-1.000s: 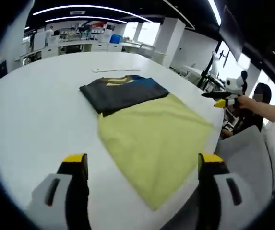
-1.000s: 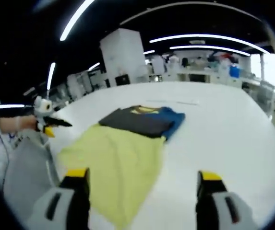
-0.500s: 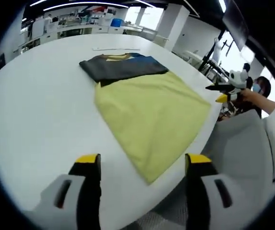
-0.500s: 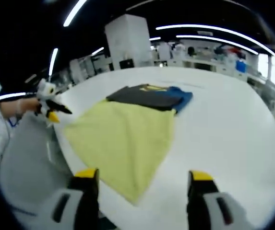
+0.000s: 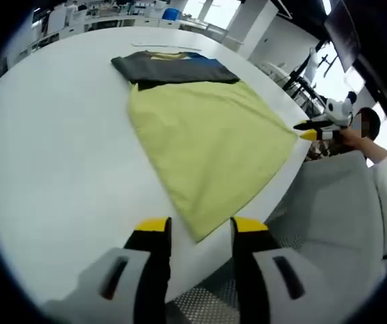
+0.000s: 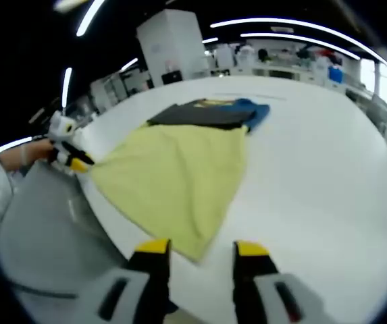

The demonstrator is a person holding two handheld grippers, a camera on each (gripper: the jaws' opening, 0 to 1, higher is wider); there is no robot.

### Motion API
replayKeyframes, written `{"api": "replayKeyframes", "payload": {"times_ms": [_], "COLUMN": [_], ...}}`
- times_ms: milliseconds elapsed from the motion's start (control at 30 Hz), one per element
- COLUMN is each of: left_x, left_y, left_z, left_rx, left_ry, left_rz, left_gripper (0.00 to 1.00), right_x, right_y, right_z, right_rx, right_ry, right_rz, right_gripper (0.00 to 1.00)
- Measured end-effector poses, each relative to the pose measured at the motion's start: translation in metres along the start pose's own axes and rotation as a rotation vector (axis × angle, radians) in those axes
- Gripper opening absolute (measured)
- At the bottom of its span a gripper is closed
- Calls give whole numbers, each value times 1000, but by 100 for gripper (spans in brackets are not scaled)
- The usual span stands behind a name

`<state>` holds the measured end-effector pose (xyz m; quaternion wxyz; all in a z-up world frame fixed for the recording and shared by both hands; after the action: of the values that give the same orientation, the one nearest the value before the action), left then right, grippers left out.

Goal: Fold the garment on the visible template until the final outline fits inside the template.

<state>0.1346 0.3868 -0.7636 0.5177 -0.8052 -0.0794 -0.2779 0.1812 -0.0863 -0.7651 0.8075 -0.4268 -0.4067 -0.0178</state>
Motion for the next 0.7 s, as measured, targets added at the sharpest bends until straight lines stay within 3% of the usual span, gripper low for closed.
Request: {"api": "replayKeyframes", "payload": {"times_ms": [67, 367, 567, 700], "left_x": [-1, -6, -5, -5], "left_y": [1, 4, 3, 4], "left_z": [4, 6, 7, 5], "left_rx": [2, 1, 7, 25], "left_ry": [-47, -61, -89, -102], "left_rz": [-8, 11, 33, 30], "left_gripper": [27, 13, 5, 0], "right_x": [-2, -3, -4, -2], "right_y": [0, 4, 9, 9], "right_z": [-1, -4, -4, -3], "right_rx": [-1, 2, 33, 30], "right_ry": [35, 59, 88, 103], "right_rz": [-4, 24, 54, 48], "right_gripper": [25, 18, 0, 0]}}
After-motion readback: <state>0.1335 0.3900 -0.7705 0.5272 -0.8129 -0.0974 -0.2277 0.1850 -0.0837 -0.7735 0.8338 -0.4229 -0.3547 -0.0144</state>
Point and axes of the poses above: the point that each gripper's makers call its tool centre point, and the gripper's own axes: y roughly forward along the fingers, z roughly to its left, x roughly out of its top, the point moved 10 cm from there along -y, roughly backward along the fingers, and after that the axes turned 6 degrees about x, right-handed, at the moved point
